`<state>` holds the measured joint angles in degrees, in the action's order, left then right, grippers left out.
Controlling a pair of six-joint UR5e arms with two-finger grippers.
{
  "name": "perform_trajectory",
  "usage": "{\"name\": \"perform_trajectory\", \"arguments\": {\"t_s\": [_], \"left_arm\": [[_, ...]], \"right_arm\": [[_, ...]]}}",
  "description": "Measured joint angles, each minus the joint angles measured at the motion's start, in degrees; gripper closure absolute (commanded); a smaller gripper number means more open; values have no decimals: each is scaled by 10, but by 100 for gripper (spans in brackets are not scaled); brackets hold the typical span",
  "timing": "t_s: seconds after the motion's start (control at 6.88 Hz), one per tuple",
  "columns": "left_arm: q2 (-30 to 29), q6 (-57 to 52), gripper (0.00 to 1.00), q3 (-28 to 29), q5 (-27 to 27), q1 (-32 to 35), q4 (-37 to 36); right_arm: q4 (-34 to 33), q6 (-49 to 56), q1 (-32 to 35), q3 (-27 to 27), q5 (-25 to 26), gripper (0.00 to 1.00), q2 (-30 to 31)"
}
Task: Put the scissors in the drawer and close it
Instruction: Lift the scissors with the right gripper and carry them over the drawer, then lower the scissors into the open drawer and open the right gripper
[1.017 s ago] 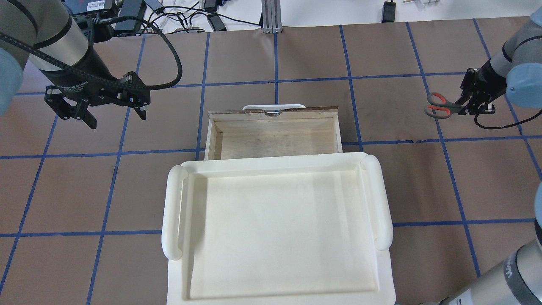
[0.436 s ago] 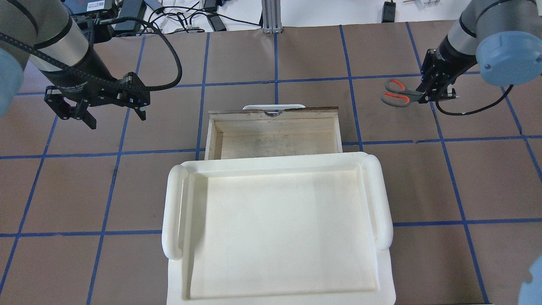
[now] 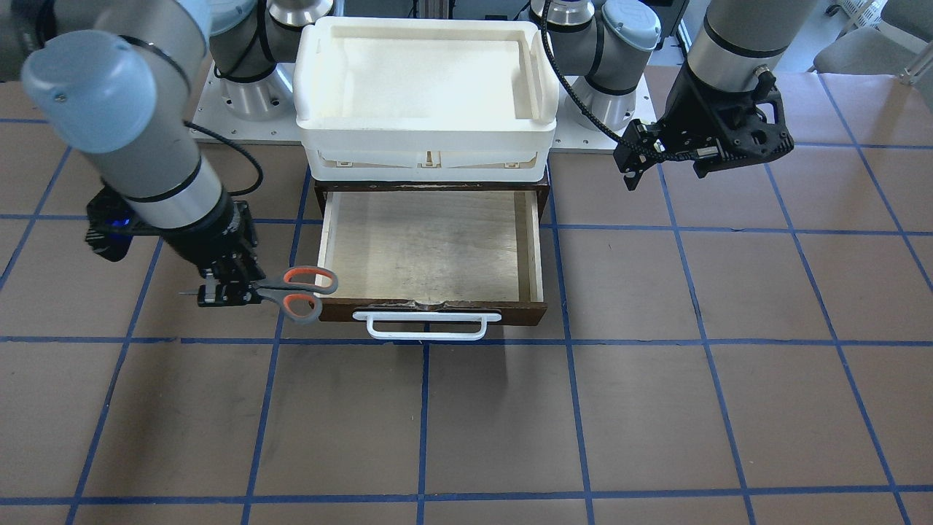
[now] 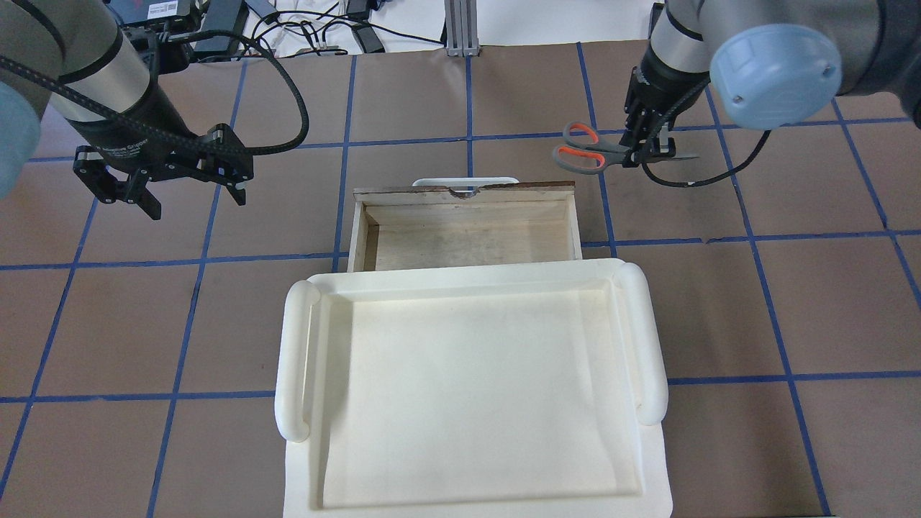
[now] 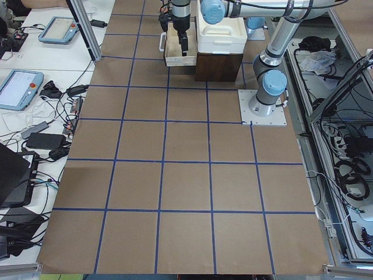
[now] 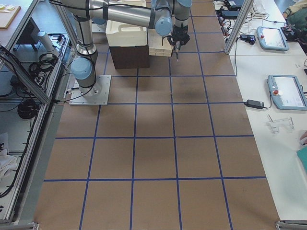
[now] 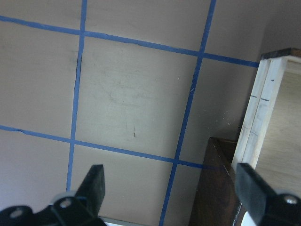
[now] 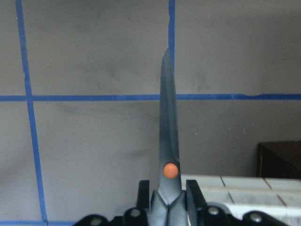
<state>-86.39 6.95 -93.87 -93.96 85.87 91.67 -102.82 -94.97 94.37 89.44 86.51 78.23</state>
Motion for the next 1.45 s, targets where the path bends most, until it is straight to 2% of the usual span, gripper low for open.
{"name": "perform_trajectory", "arguments": {"t_s": [0.29,0.58,0.87,1.45], "left_arm": [[-2,0,0,0,-2,0,0],[-2,0,0,0,-3,0,0],[-1,0,0,-2,-6,0,0],[2,0,0,-4,-9,0,0]], "right_arm": [[-2,-118,80,-10,-3,100,-2],[-11,-191,132,-12,0,100,-18],[-29,-224,153,-11,2,100,-34],[-23,-287,178,-5,5,100,-49]]}}
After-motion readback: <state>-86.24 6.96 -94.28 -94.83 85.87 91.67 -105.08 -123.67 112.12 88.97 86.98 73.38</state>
